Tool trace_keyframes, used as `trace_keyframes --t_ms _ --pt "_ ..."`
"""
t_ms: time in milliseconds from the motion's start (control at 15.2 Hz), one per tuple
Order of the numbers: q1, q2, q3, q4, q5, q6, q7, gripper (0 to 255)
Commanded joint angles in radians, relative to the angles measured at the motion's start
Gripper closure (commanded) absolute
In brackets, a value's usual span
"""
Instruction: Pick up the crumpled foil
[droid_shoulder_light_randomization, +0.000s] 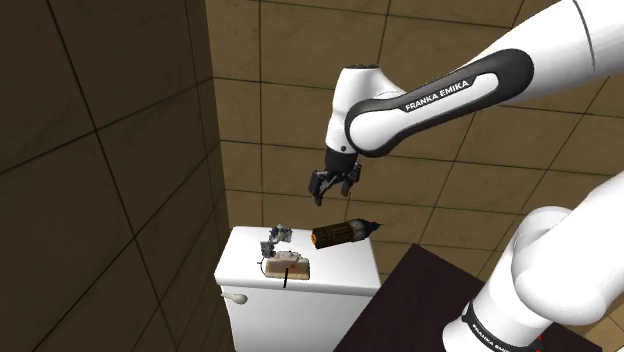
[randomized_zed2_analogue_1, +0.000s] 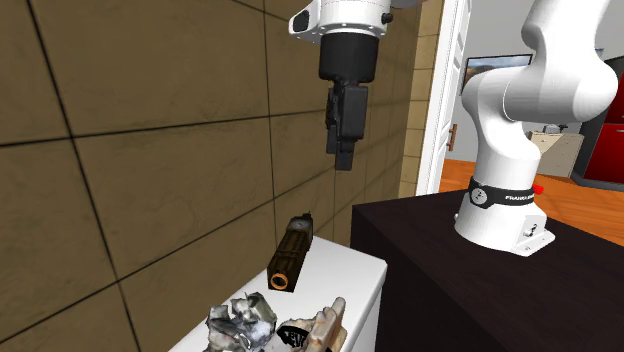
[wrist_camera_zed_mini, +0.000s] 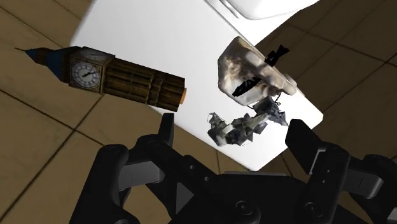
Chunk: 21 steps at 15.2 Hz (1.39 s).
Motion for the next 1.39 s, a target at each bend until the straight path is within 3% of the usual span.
trace_keyframes --t_ms 0,660,990,1320 --pt "-0.004 0.074 0.013 0.005 0.004 0.086 0.046 0" --pt "-0.007 0.476 0.035 0.167 -0.055 0.399 0.288 0" --pt "0.024 0.67 0.003 0.3 -0.09 0.498 0.399 0" --pt "0.035 0.73 -0.01 0.304 -0.104 0.553 0.408 0"
